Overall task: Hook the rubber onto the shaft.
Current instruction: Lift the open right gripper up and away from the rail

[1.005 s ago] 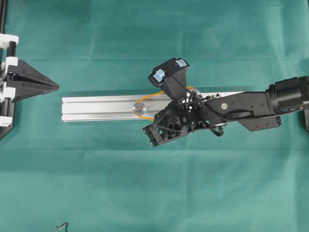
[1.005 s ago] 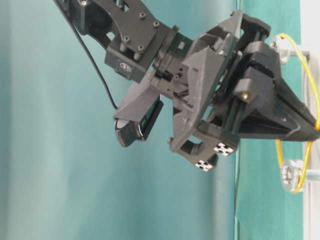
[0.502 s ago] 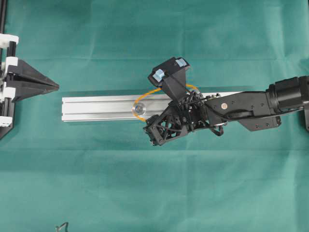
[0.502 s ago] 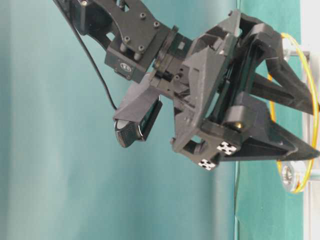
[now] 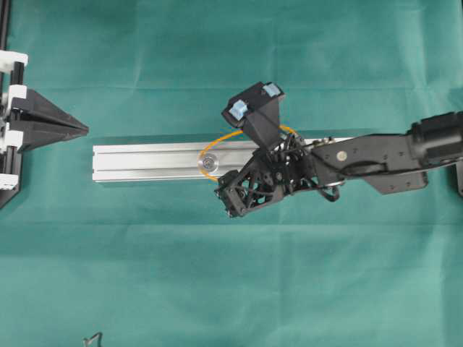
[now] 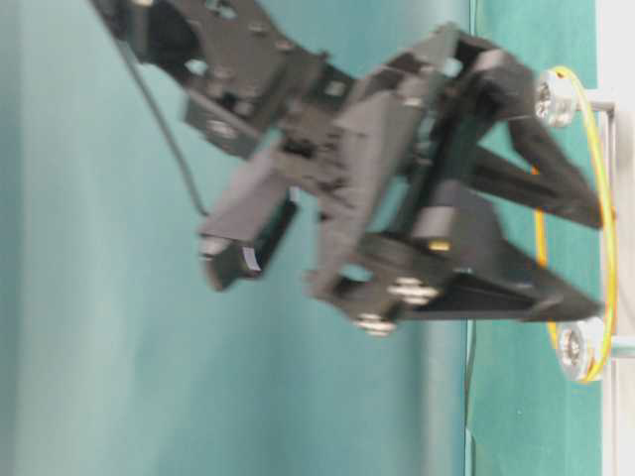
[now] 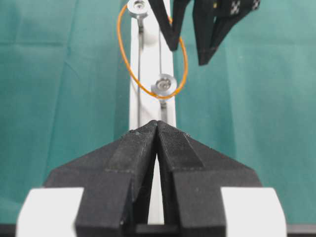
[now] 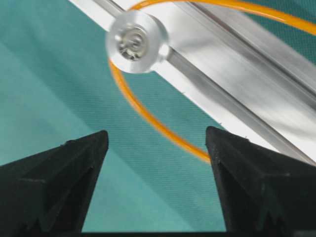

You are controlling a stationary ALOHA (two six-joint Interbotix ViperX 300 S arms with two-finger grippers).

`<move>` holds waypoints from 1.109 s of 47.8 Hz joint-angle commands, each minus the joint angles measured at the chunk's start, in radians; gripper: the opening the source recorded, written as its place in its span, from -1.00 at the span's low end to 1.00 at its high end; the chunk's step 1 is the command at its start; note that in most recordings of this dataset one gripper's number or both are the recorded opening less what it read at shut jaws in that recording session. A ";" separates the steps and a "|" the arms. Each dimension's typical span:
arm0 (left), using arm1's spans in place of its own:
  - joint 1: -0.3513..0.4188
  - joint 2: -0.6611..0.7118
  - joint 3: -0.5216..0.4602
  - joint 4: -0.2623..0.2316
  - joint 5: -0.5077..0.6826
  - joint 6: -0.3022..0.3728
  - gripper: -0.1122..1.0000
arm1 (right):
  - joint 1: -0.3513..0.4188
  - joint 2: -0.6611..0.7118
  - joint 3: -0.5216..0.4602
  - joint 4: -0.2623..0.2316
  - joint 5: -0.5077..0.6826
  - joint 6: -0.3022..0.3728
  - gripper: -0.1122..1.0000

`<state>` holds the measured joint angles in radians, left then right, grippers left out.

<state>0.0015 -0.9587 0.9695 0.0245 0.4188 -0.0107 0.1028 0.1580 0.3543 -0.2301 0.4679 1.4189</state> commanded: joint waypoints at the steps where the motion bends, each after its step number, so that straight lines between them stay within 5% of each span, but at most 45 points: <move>1: 0.002 0.006 -0.034 0.003 -0.008 0.000 -0.80 | -0.008 -0.058 -0.031 -0.006 0.023 -0.003 0.74; 30: 0.002 0.006 -0.037 0.003 -0.008 0.000 -0.80 | -0.029 -0.232 -0.078 -0.075 0.178 -0.014 0.74; 53: 0.002 0.006 -0.038 0.003 -0.009 0.000 -0.80 | -0.029 -0.258 -0.077 -0.077 0.193 -0.028 0.74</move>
<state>0.0015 -0.9587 0.9649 0.0261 0.4188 -0.0107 0.0721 -0.0706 0.3007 -0.3022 0.6642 1.3975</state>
